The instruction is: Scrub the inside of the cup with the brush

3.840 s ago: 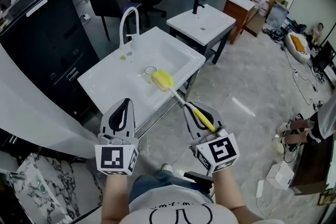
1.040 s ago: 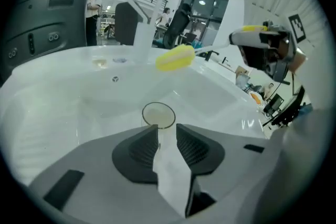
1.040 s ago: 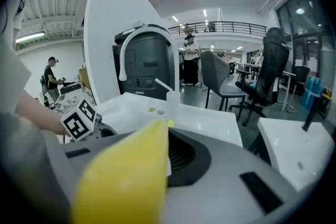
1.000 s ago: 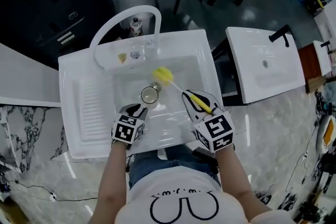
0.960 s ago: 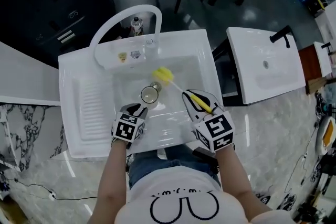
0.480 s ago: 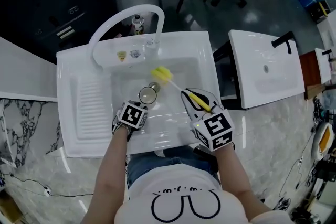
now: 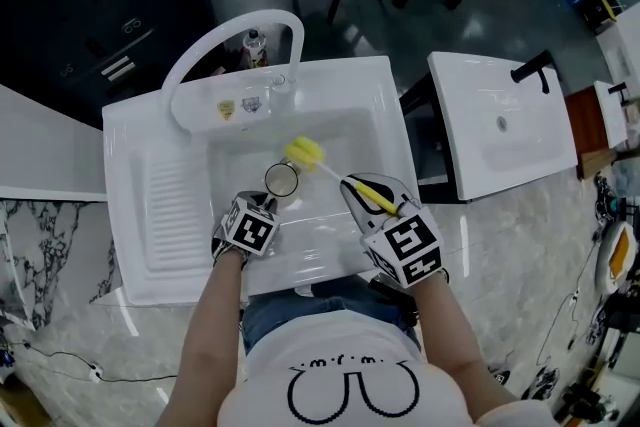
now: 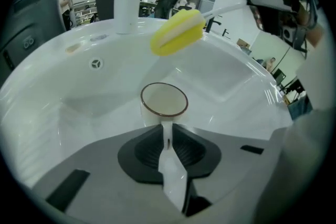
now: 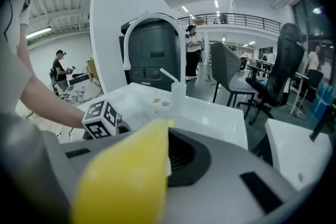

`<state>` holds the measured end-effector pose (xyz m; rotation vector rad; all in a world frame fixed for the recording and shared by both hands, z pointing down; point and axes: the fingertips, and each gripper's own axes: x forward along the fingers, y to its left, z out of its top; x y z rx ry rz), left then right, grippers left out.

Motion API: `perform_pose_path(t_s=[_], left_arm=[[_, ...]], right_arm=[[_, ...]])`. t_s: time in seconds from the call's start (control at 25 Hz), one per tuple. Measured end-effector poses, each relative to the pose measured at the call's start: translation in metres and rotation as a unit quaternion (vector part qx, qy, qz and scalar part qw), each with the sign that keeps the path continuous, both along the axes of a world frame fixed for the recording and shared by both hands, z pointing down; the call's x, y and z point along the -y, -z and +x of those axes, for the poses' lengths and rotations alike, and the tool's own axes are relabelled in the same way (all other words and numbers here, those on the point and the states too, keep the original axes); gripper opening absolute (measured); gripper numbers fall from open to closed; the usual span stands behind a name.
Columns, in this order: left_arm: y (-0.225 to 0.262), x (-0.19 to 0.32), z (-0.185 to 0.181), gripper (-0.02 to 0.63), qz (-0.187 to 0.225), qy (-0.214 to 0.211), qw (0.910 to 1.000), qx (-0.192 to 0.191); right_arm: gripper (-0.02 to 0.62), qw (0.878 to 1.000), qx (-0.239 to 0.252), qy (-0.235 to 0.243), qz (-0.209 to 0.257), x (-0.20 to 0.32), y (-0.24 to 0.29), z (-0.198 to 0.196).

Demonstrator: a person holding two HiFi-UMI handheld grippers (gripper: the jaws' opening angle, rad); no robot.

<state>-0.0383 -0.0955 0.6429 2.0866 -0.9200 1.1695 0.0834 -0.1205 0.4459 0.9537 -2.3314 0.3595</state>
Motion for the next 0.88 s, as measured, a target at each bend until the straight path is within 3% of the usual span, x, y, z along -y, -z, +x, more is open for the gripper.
perform_pose_path(t_s=[0.16,0.44,0.88], left_arm=[[0.004,-0.003,-0.002,0.064,0.030,-0.042,0.9984,0.022],[0.002,-0.008,-0.004,0.064,0.044,-0.092,0.9937,0.047],[0.003,-0.009,0.001,0.066,0.066,-0.147,0.9832,0.085]], right_arm=[[0.043,0.998,-0.009,0.042,-0.036,-0.015,-0.010,-0.007],[0.043,0.989,-0.041,0.112,-0.091,-0.039,-0.034,-0.020],[0.042,0.984,-0.054,0.107,-0.132,-0.036,-0.061,-0.025]])
